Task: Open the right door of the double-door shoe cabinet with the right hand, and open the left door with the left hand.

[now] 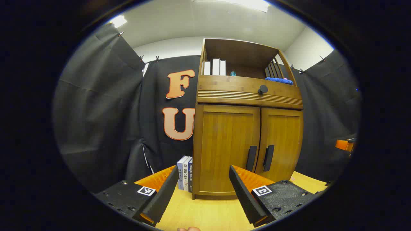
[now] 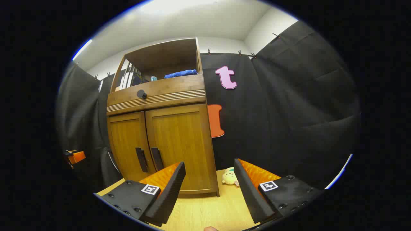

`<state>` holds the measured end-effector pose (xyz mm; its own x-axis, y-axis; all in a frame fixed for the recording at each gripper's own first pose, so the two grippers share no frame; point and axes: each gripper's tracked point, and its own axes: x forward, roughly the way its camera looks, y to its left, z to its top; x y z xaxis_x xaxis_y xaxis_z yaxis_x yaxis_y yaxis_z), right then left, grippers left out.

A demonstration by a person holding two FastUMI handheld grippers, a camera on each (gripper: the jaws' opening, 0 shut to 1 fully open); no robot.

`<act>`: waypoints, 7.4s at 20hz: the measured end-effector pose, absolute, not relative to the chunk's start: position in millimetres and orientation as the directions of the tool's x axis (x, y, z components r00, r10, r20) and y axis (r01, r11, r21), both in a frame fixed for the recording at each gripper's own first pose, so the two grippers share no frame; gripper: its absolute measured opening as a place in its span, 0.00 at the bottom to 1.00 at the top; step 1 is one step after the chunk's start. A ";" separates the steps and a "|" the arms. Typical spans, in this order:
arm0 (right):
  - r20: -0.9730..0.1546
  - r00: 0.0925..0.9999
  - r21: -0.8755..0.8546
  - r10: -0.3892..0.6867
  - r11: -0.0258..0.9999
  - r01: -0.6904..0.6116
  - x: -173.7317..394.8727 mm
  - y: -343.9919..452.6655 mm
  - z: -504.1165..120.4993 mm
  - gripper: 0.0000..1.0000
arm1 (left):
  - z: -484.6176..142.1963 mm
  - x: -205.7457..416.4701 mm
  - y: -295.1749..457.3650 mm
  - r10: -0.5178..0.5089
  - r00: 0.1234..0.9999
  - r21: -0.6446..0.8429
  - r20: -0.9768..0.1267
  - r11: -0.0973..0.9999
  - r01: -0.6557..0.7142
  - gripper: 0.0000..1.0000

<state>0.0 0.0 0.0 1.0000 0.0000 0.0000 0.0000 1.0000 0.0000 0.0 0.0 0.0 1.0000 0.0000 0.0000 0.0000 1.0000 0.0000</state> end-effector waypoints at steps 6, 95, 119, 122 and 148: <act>0.004 1.000 0.000 -0.007 1.000 0.007 -2.0 -1.3 -1.9 0.97 | 14.0 -8.3 -2.0 -0.005 0.999 0.033 0.035 0.999 0.004 0.92; -0.187 0.946 -0.050 0.263 0.960 -0.277 119.7 143.6 -118.2 0.30 | -1.3 -45.3 47.8 0.085 0.996 0.075 0.029 0.993 -0.087 0.92; -0.132 0.989 -0.058 0.071 0.995 -0.080 41.8 -29.9 -86.7 0.08 | -5.3 -27.5 -62.4 -0.062 0.998 0.076 -0.004 0.995 0.062 0.94; -0.121 0.991 -0.058 0.056 0.996 -0.063 38.3 -52.2 -84.0 0.12 | -3.2 -25.7 -77.7 -0.080 0.997 0.081 -0.002 0.993 0.080 0.94; -0.085 0.995 -0.011 -0.058 0.998 0.057 0.9 -150.5 -70.8 0.54 | -38.4 74.0 -184.4 -0.171 0.984 0.067 -0.041 0.983 0.173 0.95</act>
<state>0.9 -150.5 -70.8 0.9947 -0.0577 -0.0846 0.0570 0.9983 -0.0114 74.0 -184.4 -38.4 0.9845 -0.1706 -0.0412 0.1731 0.9826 0.0671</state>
